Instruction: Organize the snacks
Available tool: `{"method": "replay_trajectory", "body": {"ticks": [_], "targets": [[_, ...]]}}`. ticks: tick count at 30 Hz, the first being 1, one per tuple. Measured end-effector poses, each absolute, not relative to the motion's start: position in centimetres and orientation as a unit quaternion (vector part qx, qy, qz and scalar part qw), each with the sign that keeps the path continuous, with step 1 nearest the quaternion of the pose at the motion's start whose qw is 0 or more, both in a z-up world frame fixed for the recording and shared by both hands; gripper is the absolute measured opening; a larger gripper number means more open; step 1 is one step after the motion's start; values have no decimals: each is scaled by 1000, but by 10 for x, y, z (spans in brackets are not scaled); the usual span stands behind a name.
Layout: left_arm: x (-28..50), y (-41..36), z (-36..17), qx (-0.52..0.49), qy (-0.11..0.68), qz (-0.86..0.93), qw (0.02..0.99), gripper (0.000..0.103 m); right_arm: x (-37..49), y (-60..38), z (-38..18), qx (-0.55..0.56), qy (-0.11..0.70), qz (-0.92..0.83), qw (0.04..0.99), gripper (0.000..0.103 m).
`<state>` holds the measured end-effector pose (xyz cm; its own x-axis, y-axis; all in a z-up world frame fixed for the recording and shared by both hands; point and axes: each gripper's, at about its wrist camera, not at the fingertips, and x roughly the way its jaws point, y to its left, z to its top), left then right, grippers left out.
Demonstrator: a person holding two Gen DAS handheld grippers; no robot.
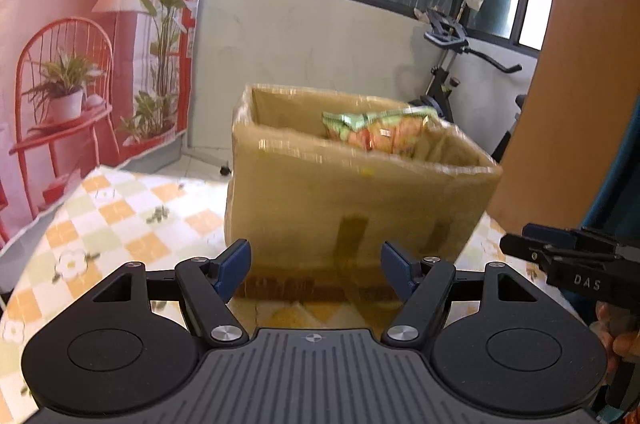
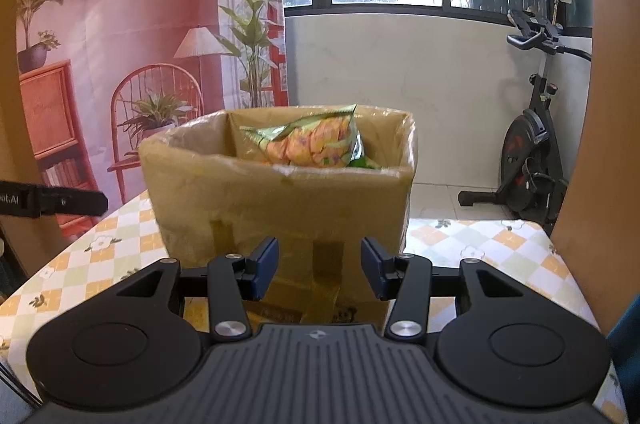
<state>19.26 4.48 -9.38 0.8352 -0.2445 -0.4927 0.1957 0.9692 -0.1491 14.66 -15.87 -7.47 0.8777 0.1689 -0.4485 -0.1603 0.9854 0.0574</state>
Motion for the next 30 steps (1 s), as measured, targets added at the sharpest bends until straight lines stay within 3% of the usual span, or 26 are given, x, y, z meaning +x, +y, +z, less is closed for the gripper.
{"method": "replay_trajectory", "body": {"ticks": [14, 30], "targets": [[155, 39, -147, -66, 326, -112, 937, 74, 113, -157, -113, 18, 270, 93, 958, 49], [172, 3, -217, -72, 416, -117, 899, 71, 94, -171, -183, 48, 339, 84, 936, 49]]}}
